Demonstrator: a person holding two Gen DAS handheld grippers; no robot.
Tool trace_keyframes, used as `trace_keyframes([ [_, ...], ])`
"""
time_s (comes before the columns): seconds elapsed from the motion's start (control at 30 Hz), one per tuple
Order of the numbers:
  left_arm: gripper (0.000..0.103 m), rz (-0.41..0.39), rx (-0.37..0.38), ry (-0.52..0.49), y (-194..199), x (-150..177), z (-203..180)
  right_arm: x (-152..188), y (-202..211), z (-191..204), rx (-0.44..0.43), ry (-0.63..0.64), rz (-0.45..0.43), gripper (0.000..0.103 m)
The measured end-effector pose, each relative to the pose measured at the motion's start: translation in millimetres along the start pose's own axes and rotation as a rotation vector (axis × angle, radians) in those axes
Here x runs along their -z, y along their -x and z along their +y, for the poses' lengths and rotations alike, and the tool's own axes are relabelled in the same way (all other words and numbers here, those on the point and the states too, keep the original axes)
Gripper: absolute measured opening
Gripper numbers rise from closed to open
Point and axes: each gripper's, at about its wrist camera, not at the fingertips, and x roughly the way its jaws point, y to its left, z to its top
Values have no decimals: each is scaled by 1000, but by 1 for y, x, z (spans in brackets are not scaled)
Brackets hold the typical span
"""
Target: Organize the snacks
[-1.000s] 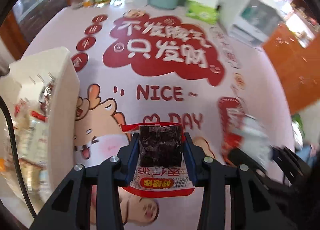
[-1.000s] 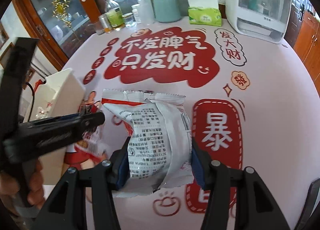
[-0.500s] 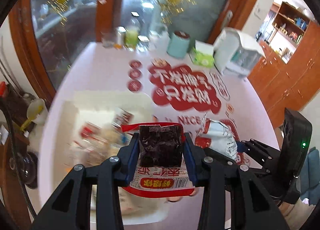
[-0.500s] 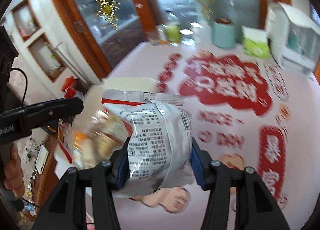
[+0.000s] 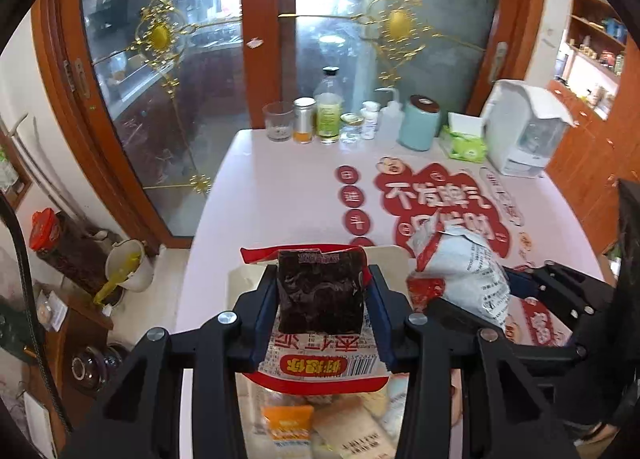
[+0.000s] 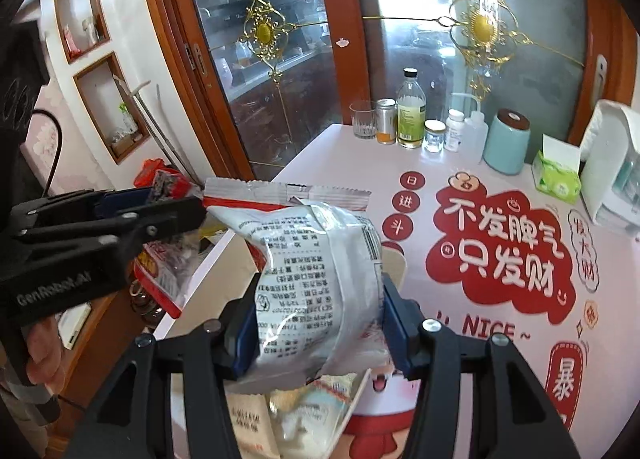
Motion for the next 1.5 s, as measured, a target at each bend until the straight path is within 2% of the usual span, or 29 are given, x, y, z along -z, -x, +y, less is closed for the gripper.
trace_keyframes([
  [0.07, 64, 14, -21, 13, -13, -4, 7, -6, -14, 4, 33, 18, 21, 56],
  [0.1, 69, 22, -25, 22, -18, -5, 10, -7, -20, 5, 40, 24, 35, 57],
  [0.17, 87, 23, -23, 42, -22, -6, 16, -9, -31, 5, 46, 23, 52, 59],
  [0.2, 89, 21, -21, 45, -22, -4, 18, -9, -34, 4, 44, 19, 57, 59],
  [0.33, 90, 30, -16, 23, -25, 1, 15, -5, -34, 0, 33, -13, 59, 63],
  [0.83, 92, 39, 39, -27, -4, 23, -14, 18, 13, -18, 94, -130, 15, 63],
  [1.27, 92, 76, 53, -51, 16, 68, -50, 81, 52, -38, 138, -257, 56, 63],
  [1.5, 95, 72, -7, -92, 30, 92, -76, 113, 78, -42, 169, -315, 69, 63],
])
